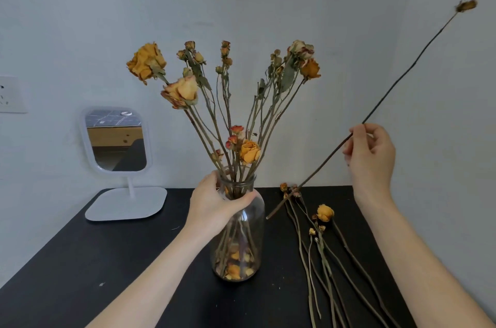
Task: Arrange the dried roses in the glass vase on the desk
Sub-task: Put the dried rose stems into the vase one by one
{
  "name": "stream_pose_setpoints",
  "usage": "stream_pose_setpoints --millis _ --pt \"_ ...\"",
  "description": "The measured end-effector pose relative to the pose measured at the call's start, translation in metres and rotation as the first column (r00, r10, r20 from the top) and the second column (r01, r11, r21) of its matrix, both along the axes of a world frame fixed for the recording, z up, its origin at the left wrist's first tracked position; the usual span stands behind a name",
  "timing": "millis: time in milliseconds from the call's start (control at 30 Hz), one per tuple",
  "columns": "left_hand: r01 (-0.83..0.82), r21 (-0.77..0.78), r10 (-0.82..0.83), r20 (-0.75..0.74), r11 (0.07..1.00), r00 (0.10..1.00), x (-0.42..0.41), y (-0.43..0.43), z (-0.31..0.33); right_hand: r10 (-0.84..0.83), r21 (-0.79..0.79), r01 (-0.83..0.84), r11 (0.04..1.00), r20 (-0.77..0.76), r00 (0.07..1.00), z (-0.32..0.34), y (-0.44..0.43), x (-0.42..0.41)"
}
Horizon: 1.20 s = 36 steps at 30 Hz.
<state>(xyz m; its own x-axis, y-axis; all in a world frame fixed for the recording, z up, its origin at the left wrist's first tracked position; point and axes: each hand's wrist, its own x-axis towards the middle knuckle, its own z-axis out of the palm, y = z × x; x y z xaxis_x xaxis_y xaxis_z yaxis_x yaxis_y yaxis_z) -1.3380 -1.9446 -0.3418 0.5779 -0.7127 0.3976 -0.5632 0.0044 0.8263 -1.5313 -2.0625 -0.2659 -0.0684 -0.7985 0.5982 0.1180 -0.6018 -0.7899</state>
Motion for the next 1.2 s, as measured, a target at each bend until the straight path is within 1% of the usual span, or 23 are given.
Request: stream_pose_setpoints --millis 100,233,300,400,500,567,667,733,833,900,967,1133,1200 --pt "0.058 0.018 -0.057 -0.067 0.998 0.996 0.01 0.007 0.0 0.007 -0.01 -0.007 1.0 0.023 1.0 0.01 0.0 0.003" --pt "0.19 0.094 -0.178 -0.123 0.977 0.976 0.022 0.015 0.002 0.026 -0.021 -0.025 0.999 0.049 0.998 0.018 0.004 0.01" --pt "0.215 0.112 -0.199 -0.136 0.97 0.971 0.023 0.017 0.003 0.037 -0.032 -0.034 0.999 0.069 0.997 0.021 0.007 0.011" --pt "0.117 0.108 -0.115 -0.023 0.987 0.993 0.02 0.017 0.004 0.043 -0.046 -0.038 0.998 0.117 0.992 0.029 0.011 0.013" --pt "0.039 0.014 -0.039 -0.022 0.999 0.999 0.018 0.015 0.004 0.046 -0.065 -0.037 0.997 0.155 0.987 0.038 0.014 0.015" --pt "0.013 0.001 -0.013 -0.013 1.0 1.0 0.018 0.015 0.003 0.043 -0.077 -0.031 0.997 0.163 0.986 0.042 0.015 0.017" --pt "0.02 0.02 -0.02 0.005 1.0 1.0 0.022 0.015 0.002 0.035 -0.092 -0.021 0.996 0.155 0.987 0.047 0.017 0.018" --pt "0.063 0.04 -0.063 -0.008 0.997 0.998 0.026 0.018 0.002 0.04 -0.097 -0.025 0.995 0.158 0.987 0.05 0.018 0.018" --pt "0.159 0.058 -0.153 -0.095 0.986 0.984 0.032 0.023 0.002 0.05 -0.104 -0.033 0.994 0.168 0.985 0.052 0.022 0.019" --pt "0.181 0.05 -0.174 -0.128 0.982 0.976 0.03 0.024 0.0 0.06 -0.11 -0.04 0.993 0.177 0.982 0.054 0.025 0.019" --pt "0.162 0.031 -0.156 -0.135 0.986 0.978 0.025 0.023 0.0 0.067 -0.12 -0.046 0.992 0.181 0.981 0.056 0.028 0.02" --pt "0.035 -0.015 -0.036 -0.084 0.999 0.996 0.023 0.018 -0.002 0.073 -0.171 -0.048 0.984 0.143 0.987 0.058 0.035 0.023" --pt "0.015 -0.017 -0.016 -0.059 1.0 0.998 0.026 0.018 -0.003 0.077 -0.188 -0.052 0.981 0.131 0.988 0.058 0.038 0.024"
